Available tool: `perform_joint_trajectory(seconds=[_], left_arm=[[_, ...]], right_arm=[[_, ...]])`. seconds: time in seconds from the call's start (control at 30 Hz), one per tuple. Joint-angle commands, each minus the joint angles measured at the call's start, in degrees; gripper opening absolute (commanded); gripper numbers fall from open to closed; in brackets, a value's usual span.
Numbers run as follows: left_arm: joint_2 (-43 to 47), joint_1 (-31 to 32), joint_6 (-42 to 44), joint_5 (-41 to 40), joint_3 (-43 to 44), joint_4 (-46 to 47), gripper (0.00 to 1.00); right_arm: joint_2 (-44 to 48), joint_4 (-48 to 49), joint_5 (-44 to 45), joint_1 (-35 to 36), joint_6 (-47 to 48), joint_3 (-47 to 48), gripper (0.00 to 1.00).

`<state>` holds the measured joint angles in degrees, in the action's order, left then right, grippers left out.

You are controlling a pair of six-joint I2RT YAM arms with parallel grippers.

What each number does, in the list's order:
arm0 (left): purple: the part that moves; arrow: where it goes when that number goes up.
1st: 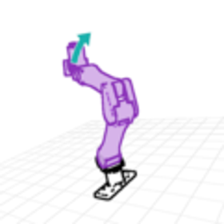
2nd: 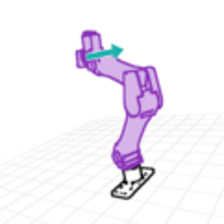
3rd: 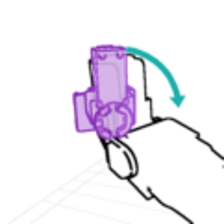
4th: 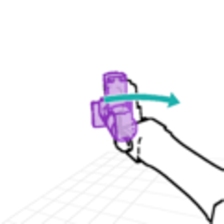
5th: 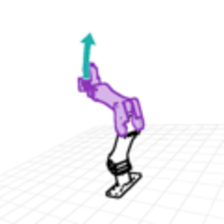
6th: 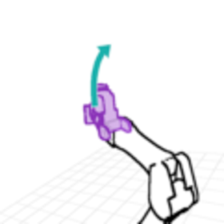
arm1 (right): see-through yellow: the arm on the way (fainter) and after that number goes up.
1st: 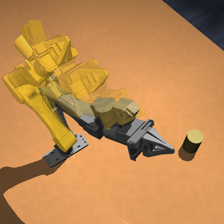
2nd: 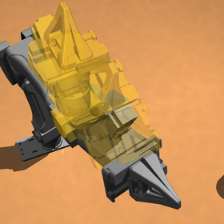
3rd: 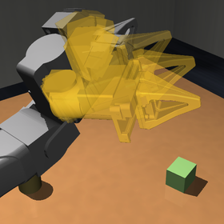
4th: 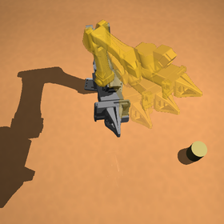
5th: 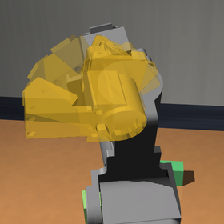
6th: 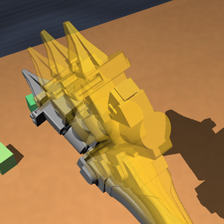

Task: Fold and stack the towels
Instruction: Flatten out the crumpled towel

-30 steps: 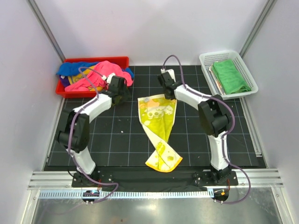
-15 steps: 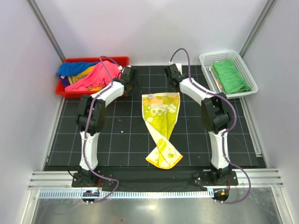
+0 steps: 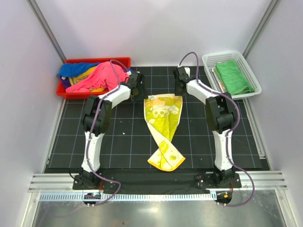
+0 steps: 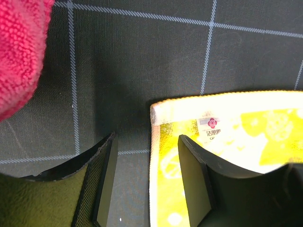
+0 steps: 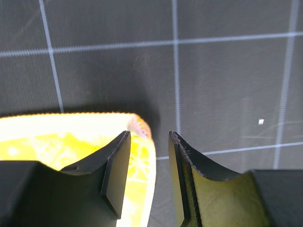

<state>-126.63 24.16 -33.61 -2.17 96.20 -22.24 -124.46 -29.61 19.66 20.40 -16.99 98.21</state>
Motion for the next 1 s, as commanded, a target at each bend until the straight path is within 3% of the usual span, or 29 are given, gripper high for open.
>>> perform_joint_trajectory(seconds=[0.0,0.47,0.63,0.97], left_arm=[[-1.95,0.18,0.74,-0.46,1.27,0.27,0.57],[-7.49,3.43,1.0,-6.69,7.77,-5.44,0.49],[-7.67,4.05,0.82,-7.4,7.86,-5.97,0.44],[-5.74,4.23,1.87,-8.98,10.31,-5.8,0.0]], right_arm=[[-0.52,3.24,-3.57,-0.37,-1.55,-0.92,0.45],[-1.75,4.64,-5.51,-1.6,-2.17,-2.15,0.44],[-1.92,5.35,-6.74,-1.86,-2.43,-2.41,0.38],[0.0,5.87,-7.0,-1.86,-2.61,-3.11,0.05]])
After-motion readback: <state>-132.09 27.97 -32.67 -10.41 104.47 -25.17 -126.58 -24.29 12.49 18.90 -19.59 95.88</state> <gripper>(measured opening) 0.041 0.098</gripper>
